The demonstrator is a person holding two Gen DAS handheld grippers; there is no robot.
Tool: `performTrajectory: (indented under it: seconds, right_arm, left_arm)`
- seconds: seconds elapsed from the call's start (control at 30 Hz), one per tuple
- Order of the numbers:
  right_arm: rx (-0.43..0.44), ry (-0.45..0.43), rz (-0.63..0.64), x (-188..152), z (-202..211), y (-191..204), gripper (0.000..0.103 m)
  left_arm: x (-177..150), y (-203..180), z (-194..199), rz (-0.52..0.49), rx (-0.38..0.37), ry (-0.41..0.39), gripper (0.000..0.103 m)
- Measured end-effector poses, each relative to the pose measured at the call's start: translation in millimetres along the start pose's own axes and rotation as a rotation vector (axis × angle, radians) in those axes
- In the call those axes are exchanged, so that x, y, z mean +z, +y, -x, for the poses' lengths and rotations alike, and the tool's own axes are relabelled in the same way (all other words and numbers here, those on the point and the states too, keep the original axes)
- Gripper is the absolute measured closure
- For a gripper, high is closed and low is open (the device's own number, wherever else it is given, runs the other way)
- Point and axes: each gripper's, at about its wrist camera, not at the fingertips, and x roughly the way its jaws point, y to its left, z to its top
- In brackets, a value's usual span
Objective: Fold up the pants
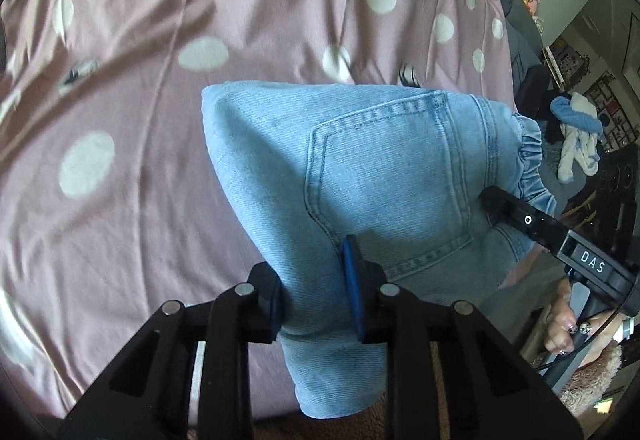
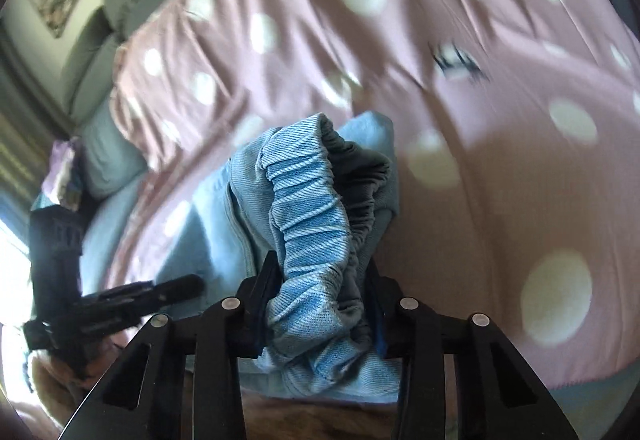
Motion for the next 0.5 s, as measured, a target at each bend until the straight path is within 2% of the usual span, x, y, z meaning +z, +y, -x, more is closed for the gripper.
performTrajectory:
  seconds: [0.13,0.27,0.37,0.5]
  right_arm:
    - [-0.003,-0.011,0.013,28,-19,5,0.063]
    - [-0.049,0.010,0.042,36,-47,14,0.063]
    - [-0.068,0.068,0.014,40,-76,9,0.063]
    - [-0.130,0.132,-0.010,32,-104,-2,0.059]
  left_arm:
    - [24,12,-7,-0.005,0.051,-0.033,0.078]
    - [34,34,-30,0.013,0.087,-0.006,0.077]
    - [35,50,-54,0.043,0.113,0.054,0.076]
    - [30,54,-62,0.048,0.119,0.044,0.068]
